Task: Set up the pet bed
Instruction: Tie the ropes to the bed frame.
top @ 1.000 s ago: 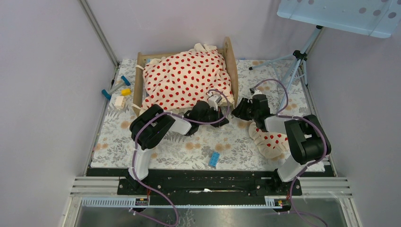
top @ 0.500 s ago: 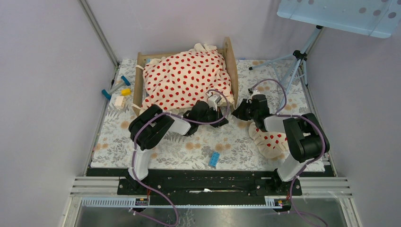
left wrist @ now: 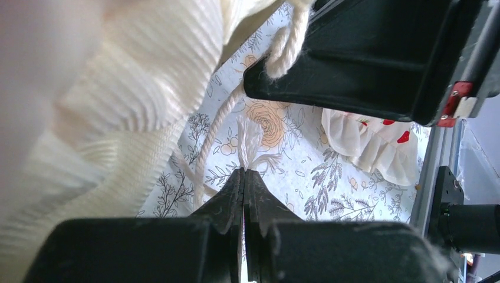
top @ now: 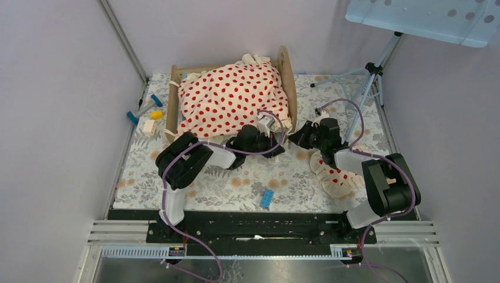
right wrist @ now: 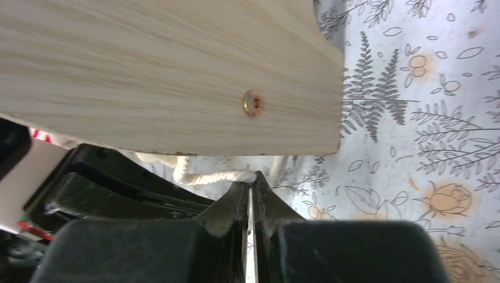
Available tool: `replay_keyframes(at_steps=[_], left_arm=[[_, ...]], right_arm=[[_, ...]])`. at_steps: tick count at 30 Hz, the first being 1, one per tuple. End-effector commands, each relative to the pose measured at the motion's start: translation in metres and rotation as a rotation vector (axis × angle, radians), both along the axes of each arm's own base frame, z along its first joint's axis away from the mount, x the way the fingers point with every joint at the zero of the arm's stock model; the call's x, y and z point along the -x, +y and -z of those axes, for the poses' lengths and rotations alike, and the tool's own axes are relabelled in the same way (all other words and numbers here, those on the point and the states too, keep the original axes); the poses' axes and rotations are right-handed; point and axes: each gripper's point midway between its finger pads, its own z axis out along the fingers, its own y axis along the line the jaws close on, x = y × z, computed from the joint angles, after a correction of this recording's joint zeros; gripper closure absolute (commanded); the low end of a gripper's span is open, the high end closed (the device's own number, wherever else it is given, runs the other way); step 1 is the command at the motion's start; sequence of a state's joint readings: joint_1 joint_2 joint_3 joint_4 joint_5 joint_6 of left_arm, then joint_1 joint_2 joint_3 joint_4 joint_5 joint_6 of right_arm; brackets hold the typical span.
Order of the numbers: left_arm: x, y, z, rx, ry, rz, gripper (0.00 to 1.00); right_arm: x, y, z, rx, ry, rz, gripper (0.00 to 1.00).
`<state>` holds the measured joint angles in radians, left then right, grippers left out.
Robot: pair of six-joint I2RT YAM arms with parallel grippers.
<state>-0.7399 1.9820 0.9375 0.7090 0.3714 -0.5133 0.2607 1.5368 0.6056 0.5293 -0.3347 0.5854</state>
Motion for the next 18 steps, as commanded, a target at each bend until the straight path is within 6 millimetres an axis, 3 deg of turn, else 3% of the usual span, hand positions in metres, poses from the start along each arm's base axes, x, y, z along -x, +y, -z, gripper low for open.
replay_keyframes(at_steps=[1, 8, 18], left_arm=[[-0.001, -0.001, -0.033, 0.064, -0.077, 0.017, 1.0], [0.002, -0.005, -0.037, 0.08, -0.078, 0.038, 1.0], [0.011, -0.018, -0.061, 0.133, -0.129, 0.083, 1.0]], right_arm=[[-0.006, 0.015, -0.037, -0.138, -0.027, -0.019, 1.0], [0.001, 0.025, -0.027, -0.209, 0.036, -0.052, 1.0], [0.022, 0.027, -0.013, -0.227, 0.095, -0.086, 1.0]])
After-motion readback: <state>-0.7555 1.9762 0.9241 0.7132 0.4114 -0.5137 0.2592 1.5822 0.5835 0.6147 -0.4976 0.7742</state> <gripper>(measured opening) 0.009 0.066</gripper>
